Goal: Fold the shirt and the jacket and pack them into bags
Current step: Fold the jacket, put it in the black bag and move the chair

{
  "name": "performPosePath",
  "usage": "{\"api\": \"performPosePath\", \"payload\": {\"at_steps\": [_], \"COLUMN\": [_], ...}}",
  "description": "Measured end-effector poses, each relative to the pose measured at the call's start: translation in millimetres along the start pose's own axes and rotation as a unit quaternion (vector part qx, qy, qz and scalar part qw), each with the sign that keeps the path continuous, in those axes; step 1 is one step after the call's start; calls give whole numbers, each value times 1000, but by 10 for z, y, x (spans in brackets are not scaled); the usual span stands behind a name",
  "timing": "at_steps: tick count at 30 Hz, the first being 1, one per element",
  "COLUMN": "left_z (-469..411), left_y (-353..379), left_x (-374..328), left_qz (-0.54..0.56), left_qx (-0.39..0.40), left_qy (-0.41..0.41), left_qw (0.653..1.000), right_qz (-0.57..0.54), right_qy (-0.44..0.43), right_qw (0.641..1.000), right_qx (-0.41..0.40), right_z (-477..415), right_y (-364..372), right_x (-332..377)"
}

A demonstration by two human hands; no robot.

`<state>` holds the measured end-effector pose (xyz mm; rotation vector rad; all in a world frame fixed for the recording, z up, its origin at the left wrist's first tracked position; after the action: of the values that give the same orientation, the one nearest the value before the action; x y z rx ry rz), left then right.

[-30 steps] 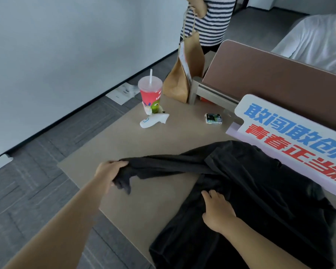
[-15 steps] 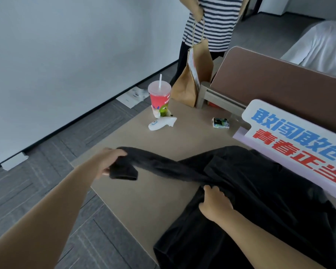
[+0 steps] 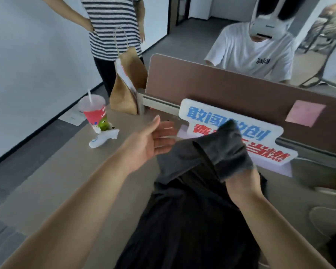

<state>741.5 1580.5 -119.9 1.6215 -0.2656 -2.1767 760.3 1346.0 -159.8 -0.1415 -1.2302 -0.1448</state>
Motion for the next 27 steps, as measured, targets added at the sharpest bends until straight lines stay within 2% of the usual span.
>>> {"api": "performPosePath", "payload": {"at_steps": [1,3,6,8,11,14,18,20,22,24,27], "left_z": [-133,-338,-436,-470,-503,-574,-674,-690,-698,-673,-590], "left_y": [-54,-224,-434,-471,-304,-123,-151,-185,-275,-441,-646], "left_x": [214,769,1570,1834,1830,1860,1962,1931,1842,1718,1530], "left_qz": [-51,-190,-322,-383,-523,-635,-731,-736,-685,-625,-594], "left_qx": [-49,-135,-198,-212,-215,-165,-99,-93,-118,-168,-236], "left_qy": [-26,-92,-179,-171,-92,-74,-69,-31,0,12,51], "left_qw": [997,968,908,883,820,751,671,670,719,762,767], "right_qz": [-25,-63,-11,-24,-91,-170,-196,-174,-134,-82,-11], "right_qy": [48,132,304,324,317,313,338,344,312,229,161], "right_qw": [998,986,950,941,933,913,889,888,901,927,947], "right_qx": [-44,-81,-72,-95,-141,-196,-239,-251,-270,-287,-278], "right_z": [-118,-304,-272,-282,-416,-578,-747,-798,-836,-852,-701], "right_y": [-322,-805,-1219,-1402,-1515,-1574,-1705,-1803,-1917,-2008,-1975], "right_x": [-146,-655,-1494,-1759,-1783,-1715,-1657,-1666,-1601,-1473,-1373]}}
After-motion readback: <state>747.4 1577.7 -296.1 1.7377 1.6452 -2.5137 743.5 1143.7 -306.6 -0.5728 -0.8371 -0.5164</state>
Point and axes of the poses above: each hand's wrist, its own z-axis away from the middle knuckle, its own y-axis out of the palm, x = y × z, the point moved 7 cm from there along -z, towards the middle knuckle, and after that the axes turned 6 degrees about -x, right-handed, at the moved point
